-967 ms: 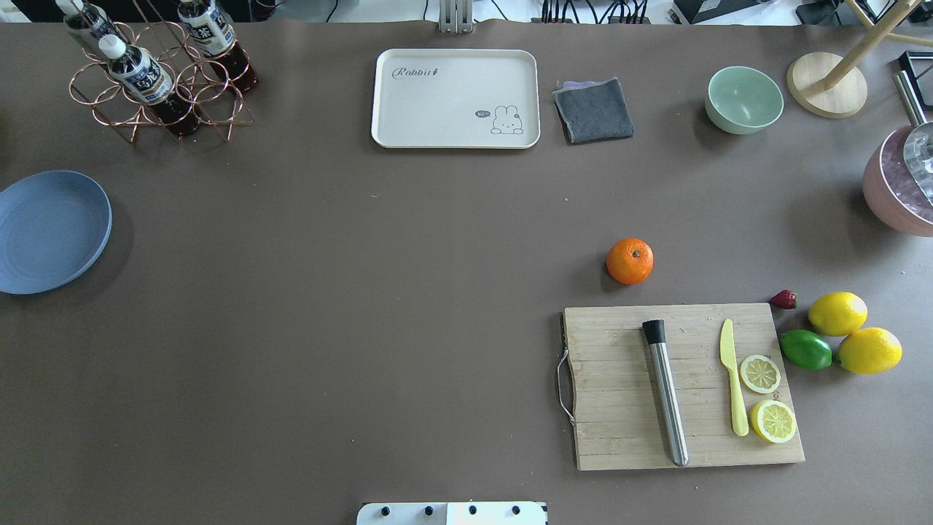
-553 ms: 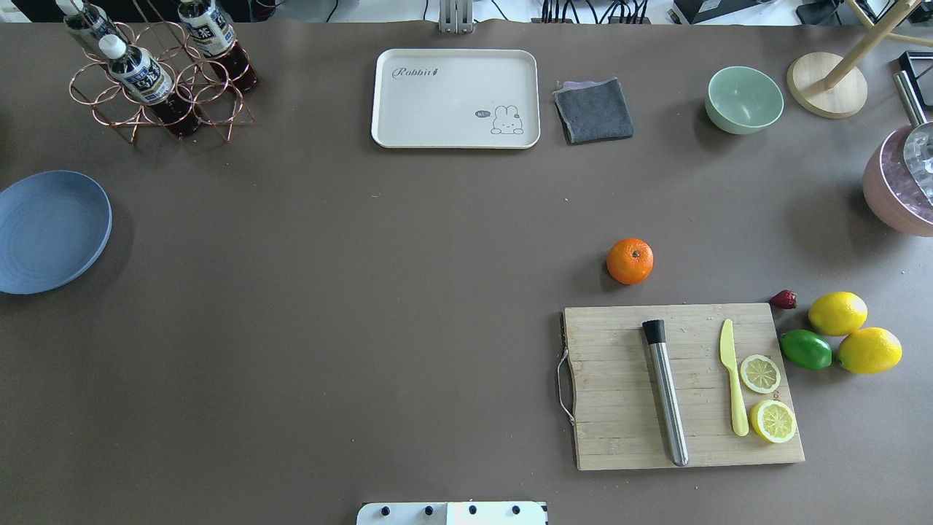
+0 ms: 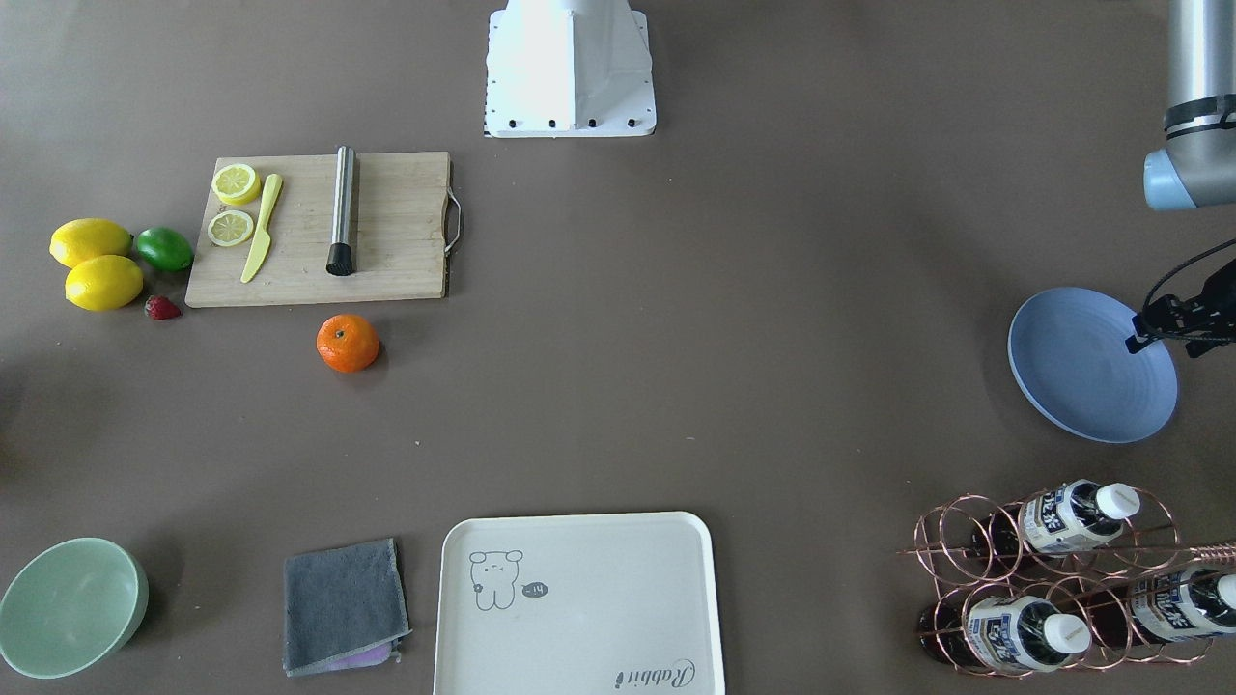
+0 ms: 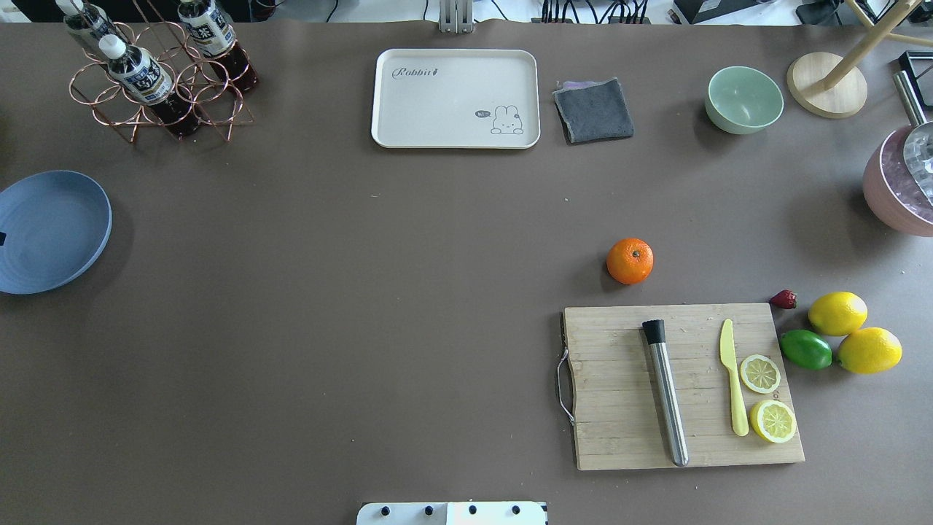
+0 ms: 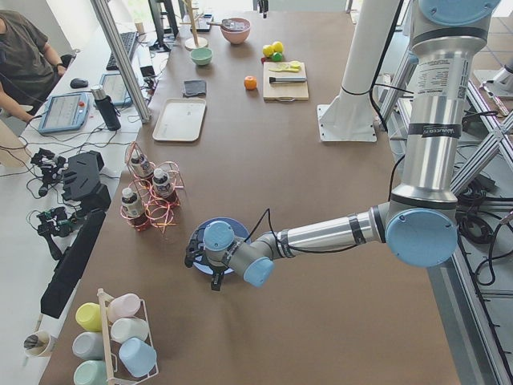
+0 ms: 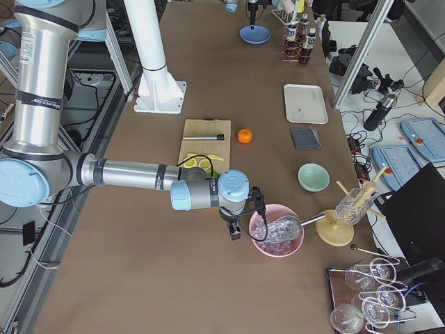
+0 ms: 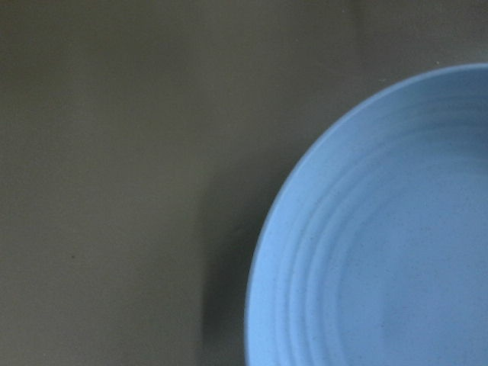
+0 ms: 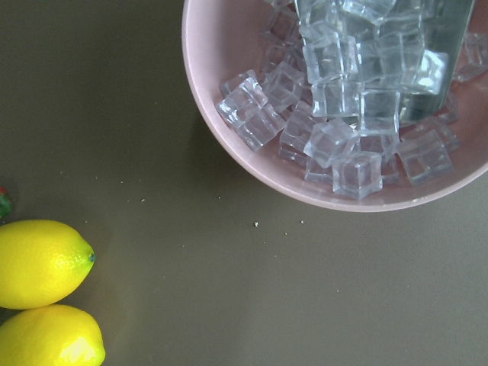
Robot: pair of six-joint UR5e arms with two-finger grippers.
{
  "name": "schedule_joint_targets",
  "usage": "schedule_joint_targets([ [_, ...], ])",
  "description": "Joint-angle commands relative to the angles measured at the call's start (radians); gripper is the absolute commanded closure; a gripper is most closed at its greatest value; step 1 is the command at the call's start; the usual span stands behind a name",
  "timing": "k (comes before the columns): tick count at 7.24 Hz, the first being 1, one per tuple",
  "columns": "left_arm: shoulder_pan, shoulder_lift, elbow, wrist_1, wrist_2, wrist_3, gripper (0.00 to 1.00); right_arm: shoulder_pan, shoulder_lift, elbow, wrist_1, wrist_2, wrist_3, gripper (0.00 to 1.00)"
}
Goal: Pick orange to plate
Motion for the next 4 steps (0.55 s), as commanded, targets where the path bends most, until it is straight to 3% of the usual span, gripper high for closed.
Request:
schedule_joint_targets([
  [1, 0.006, -0.006, 0.003, -0.007, 0.0, -0.039, 0.79, -0.002, 0.003, 0.0, 0.0, 0.001, 0.001, 0.0],
  [2, 0.013, -0.006, -0.003, -0.007, -0.003, -0.042, 0.84, -0.005, 0.002, 0.0, 0.0, 0.002, 0.001, 0.0],
  [3, 0.015, -0.006, -0.008, -0.007, -0.003, -0.062, 1.0, -0.006, 0.003, 0.001, 0.0, 0.002, 0.001, 0.0],
  [4, 0.015, -0.015, -0.023, -0.007, -0.009, -0.108, 1.0, -0.006, 0.009, 0.011, 0.002, 0.001, 0.006, 0.0],
])
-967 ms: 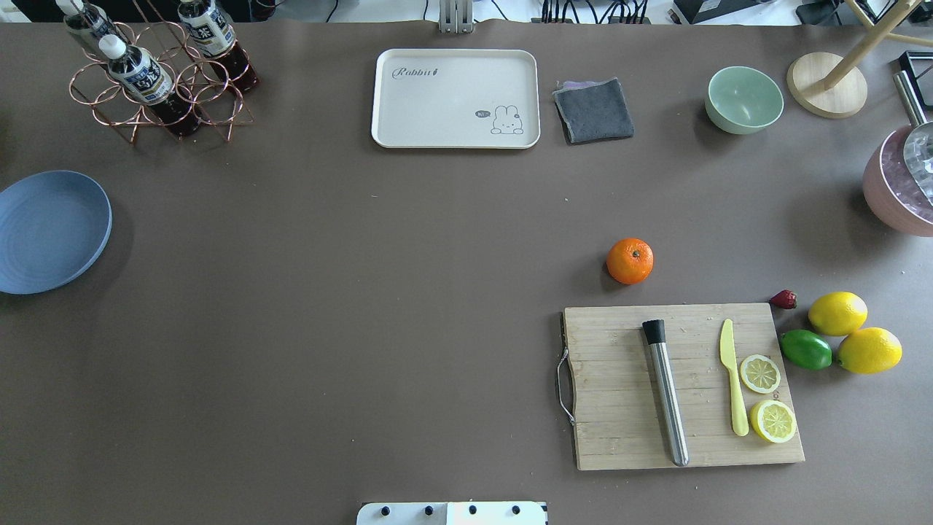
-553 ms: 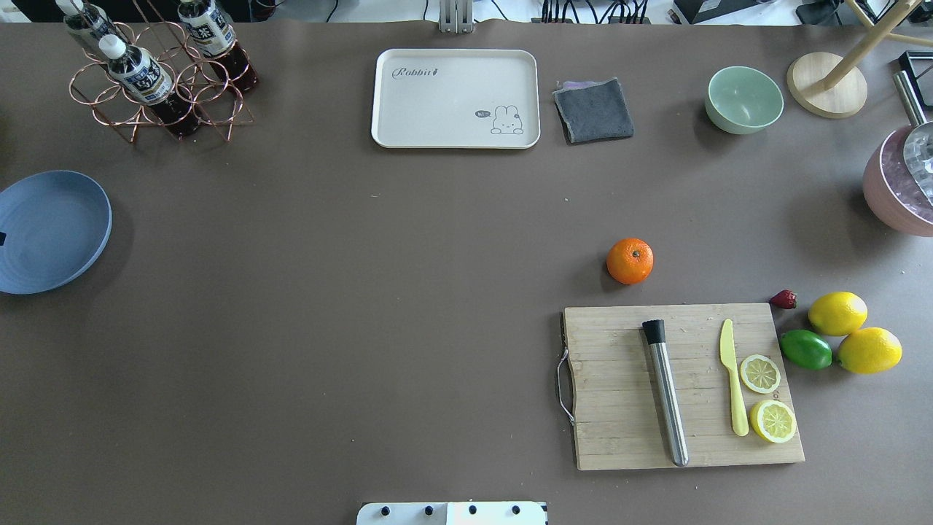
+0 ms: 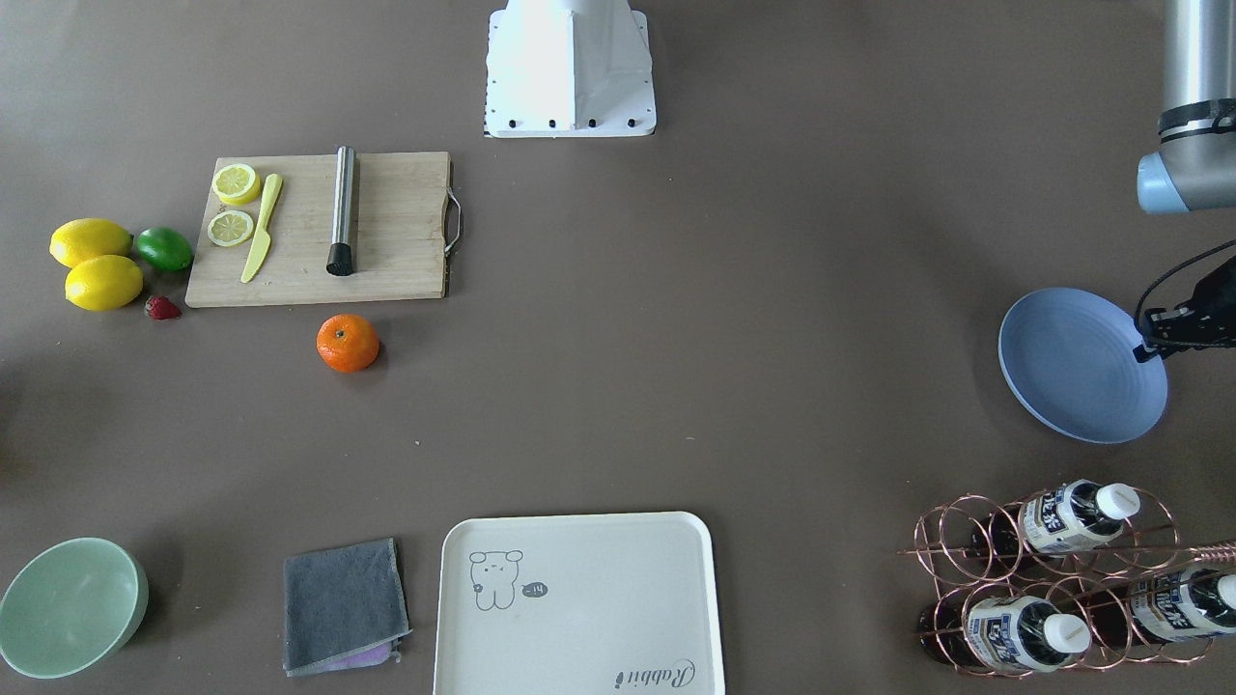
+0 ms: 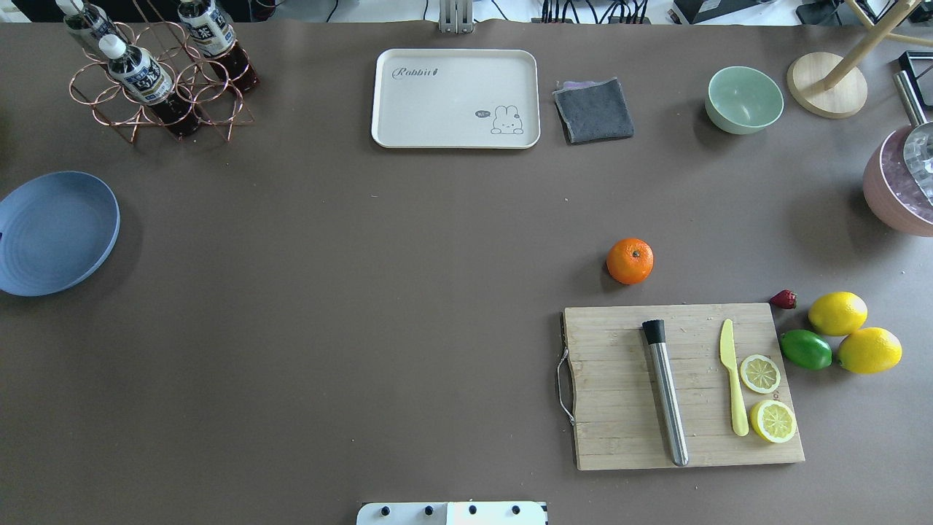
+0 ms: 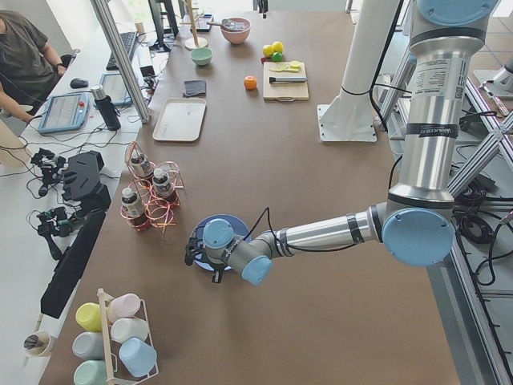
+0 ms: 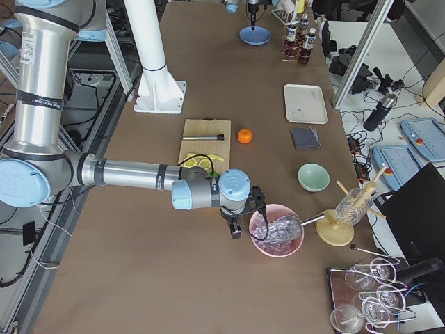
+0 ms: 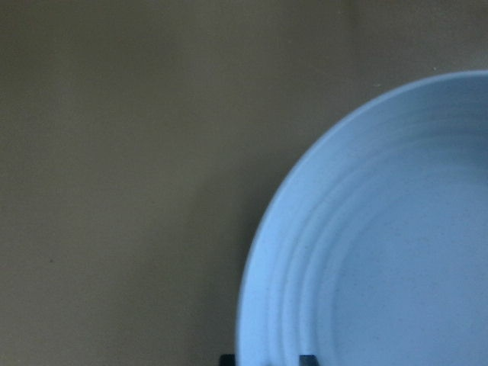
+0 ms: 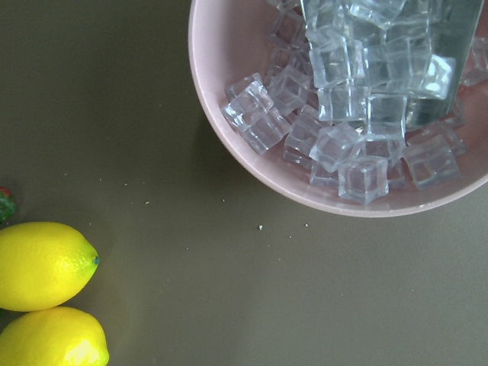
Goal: Pick orange to plate
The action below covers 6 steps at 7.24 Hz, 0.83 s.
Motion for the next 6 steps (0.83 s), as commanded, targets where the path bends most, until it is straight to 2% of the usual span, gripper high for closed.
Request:
schedule_joint_targets([
  [1, 0.002, -0.007, -0.084, 0.015, -0.024, -0.121, 1.0, -0.003, 0.011, 0.047, 0.001, 0.002, 0.075, 0.0],
  [2, 0.002, -0.008, -0.15, 0.018, -0.094, -0.259, 1.0, -0.027, 0.013, 0.113, 0.001, 0.002, 0.182, 0.0],
  [3, 0.013, -0.027, -0.248, 0.017, -0.116, -0.459, 1.0, -0.085, 0.025, 0.186, 0.001, -0.012, 0.292, 0.0],
  [4, 0.12, -0.039, -0.347, 0.027, -0.096, -0.646, 1.0, -0.134, 0.068, 0.22, 0.001, -0.013, 0.401, 0.0],
  [5, 0.208, -0.042, -0.417, 0.053, -0.044, -0.745, 1.0, -0.185, 0.12, 0.233, 0.001, -0.013, 0.481, 0.0],
  [6, 0.309, -0.074, -0.54, 0.202, 0.031, -0.831, 1.0, -0.252, 0.185, 0.232, 0.001, -0.029, 0.596, 0.0],
])
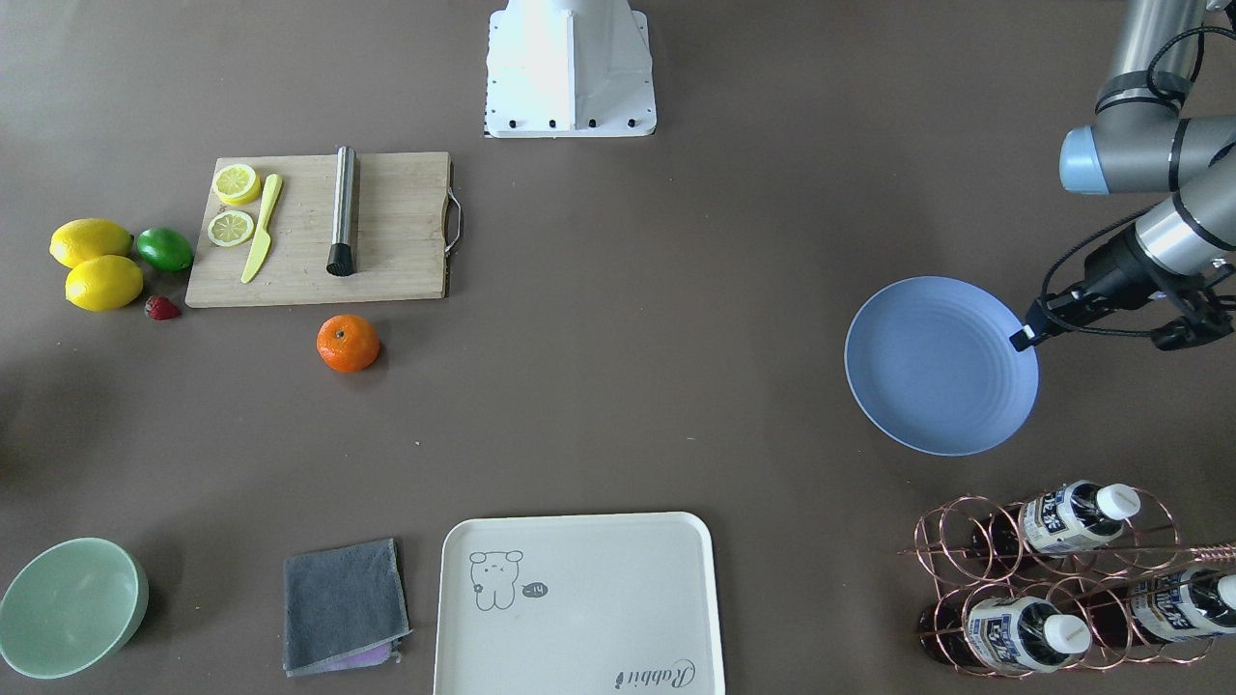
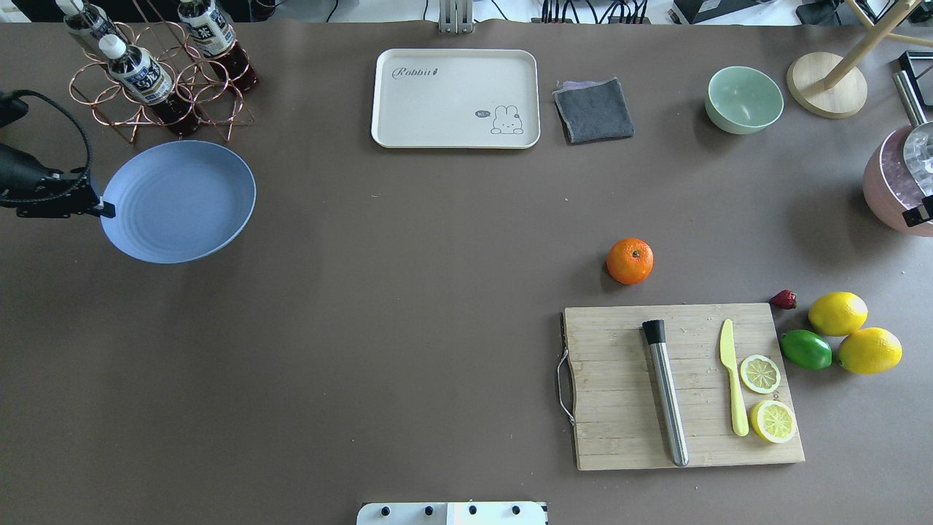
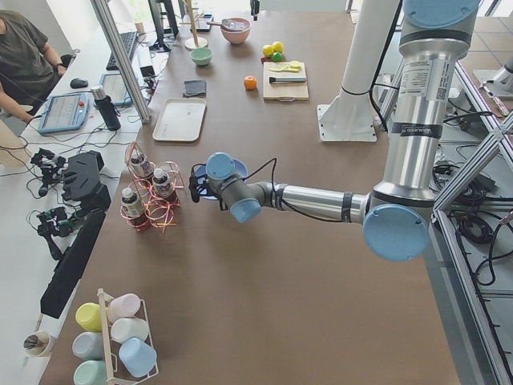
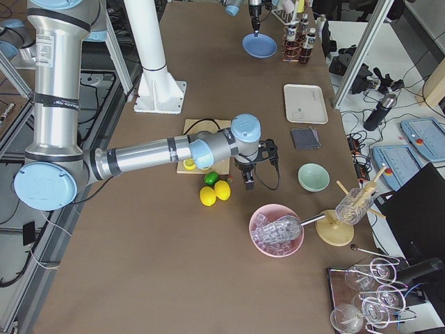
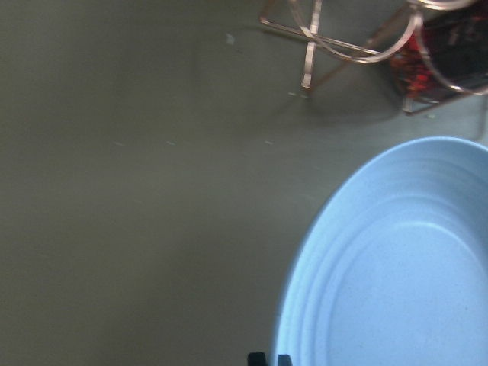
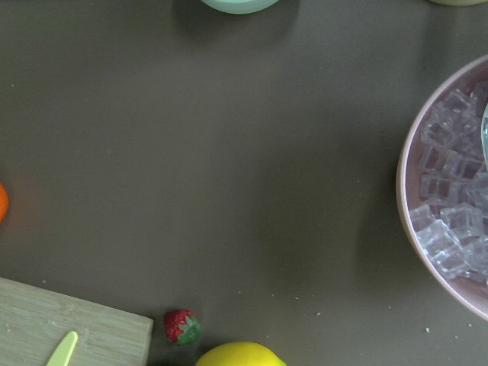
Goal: Pick orange to plate
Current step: 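Push the blue plate inward with the left gripper while the right arm reaches out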
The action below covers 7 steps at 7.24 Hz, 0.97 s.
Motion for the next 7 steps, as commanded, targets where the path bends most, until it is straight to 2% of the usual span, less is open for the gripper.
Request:
schedule_joint_targets([
  [1, 0.223, -0.101, -0.248, 0.313, 0.188, -0.176, 1.0, -0.159, 0.144, 0.012, 0.0, -0.055, 0.266, 0.0],
  [2, 0.341, -0.182, -0.284, 0.384, 0.294, -0.279, 1.0, -0.245, 0.202, 0.009, 0.0, -0.118, 0.387, 0.0],
  [4, 0.547, -0.32, -0.238, 0.389, 0.443, -0.418, 1.0, -0.371, 0.297, -0.023, 0.001, -0.207, 0.538, 0.0],
  [5, 0.572, -0.369, -0.187, 0.386, 0.467, -0.432, 1.0, -0.428, 0.325, -0.033, 0.001, -0.254, 0.572, 0.0],
  [7, 0.588, -0.373, -0.153, 0.366, 0.467, -0.432, 1.0, -0.502, 0.354, -0.048, 0.0, -0.31, 0.64, 0.0],
])
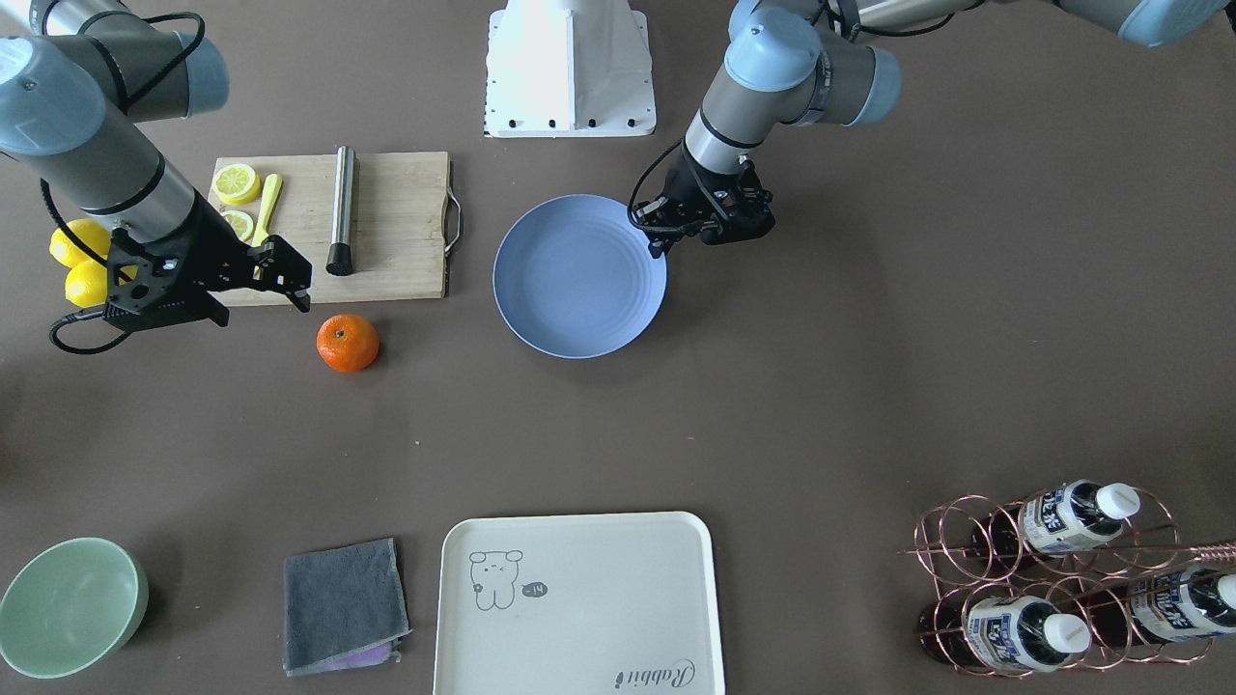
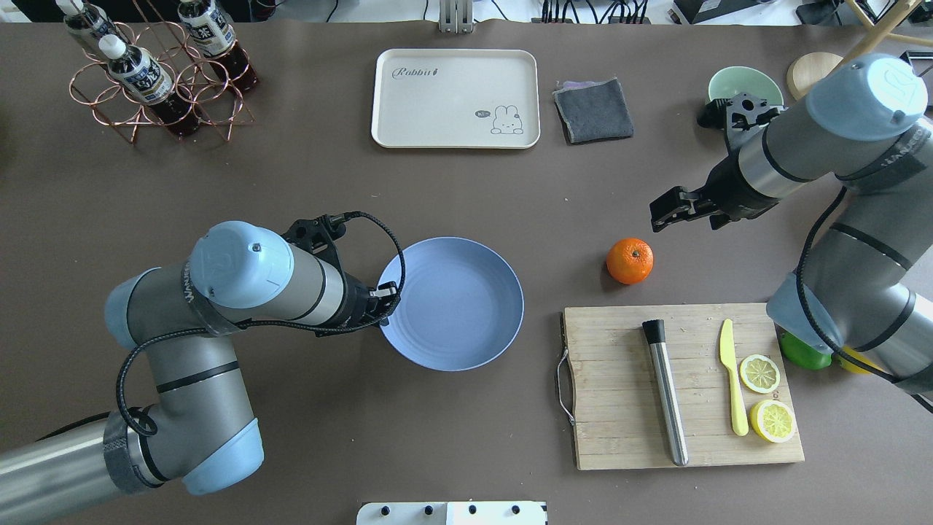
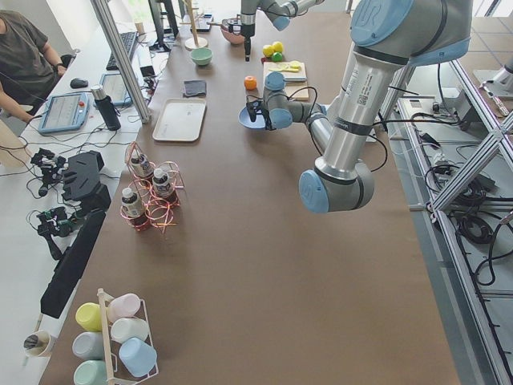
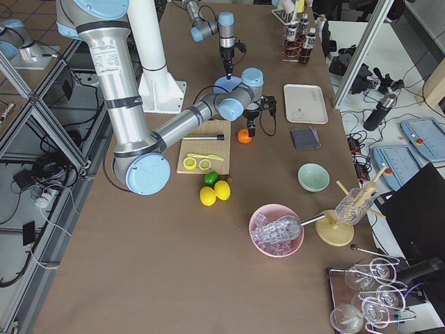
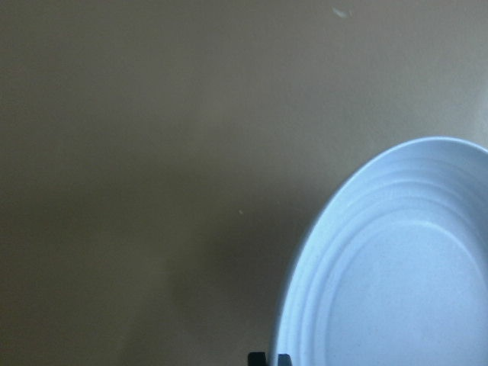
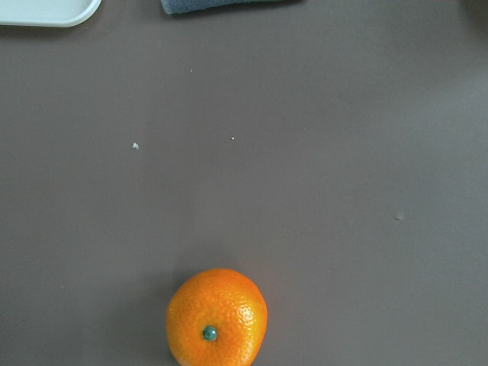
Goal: Pick orange to plate
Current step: 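Lower the right gripper over the orange and close on it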
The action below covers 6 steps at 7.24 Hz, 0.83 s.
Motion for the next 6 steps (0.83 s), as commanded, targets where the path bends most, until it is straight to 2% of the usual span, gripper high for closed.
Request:
schedule_joint_targets([
  [1, 0.014, -0.011, 0.052, -0.051, 0.007, -0.002, 1.0, -0.061, 0.031, -0.009, -0.001, -0.035, 0.076, 0.0],
  [6, 0.011, -0.012, 0.066, -0.064, 0.007, -0.004, 1.0, -0.15, 0.068, -0.097, -0.001, -0.147, 0.063, 0.0],
])
